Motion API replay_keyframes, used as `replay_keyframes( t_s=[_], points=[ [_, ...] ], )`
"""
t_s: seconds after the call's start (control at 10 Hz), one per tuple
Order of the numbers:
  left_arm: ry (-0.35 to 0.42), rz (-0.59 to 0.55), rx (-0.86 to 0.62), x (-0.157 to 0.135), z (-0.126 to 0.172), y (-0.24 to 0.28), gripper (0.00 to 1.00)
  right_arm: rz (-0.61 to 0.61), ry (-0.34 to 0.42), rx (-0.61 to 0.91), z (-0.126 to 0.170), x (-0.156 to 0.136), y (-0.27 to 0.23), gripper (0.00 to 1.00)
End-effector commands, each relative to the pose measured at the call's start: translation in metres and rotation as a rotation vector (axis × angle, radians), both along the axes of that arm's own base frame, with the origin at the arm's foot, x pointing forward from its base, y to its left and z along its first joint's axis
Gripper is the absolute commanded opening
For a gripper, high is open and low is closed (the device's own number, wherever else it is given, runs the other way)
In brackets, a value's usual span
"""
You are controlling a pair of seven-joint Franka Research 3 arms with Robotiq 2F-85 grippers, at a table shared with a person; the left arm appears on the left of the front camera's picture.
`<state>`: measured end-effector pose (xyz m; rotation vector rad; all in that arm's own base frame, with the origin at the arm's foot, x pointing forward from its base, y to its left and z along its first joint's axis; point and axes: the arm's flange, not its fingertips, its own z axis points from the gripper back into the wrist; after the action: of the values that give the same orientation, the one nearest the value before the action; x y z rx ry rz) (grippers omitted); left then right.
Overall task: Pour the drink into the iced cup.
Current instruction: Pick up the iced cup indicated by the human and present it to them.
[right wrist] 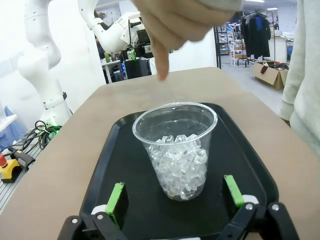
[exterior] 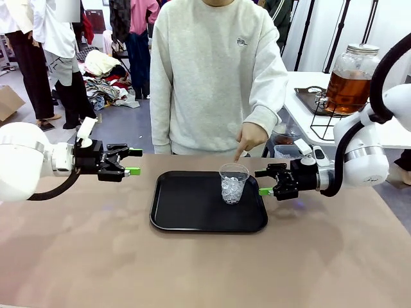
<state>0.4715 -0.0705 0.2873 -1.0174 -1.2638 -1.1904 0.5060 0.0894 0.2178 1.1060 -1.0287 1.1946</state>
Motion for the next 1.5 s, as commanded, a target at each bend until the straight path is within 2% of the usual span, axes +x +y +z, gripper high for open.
replay_keyframes(
  t_s=[0.0, 1.4],
  points=[
    [-0.006, 0.006, -0.007, 0.000, 0.001, -0.002, 1.00, -0.012, -0.037, 0.034, -0.007, 0.009, 0.012, 1.00],
    [-0.006, 0.006, -0.007, 0.000, 0.001, -0.002, 1.00, 0.049, -0.014, 0.064, -0.016, 0.018, 0.060, 1.00]
  ],
)
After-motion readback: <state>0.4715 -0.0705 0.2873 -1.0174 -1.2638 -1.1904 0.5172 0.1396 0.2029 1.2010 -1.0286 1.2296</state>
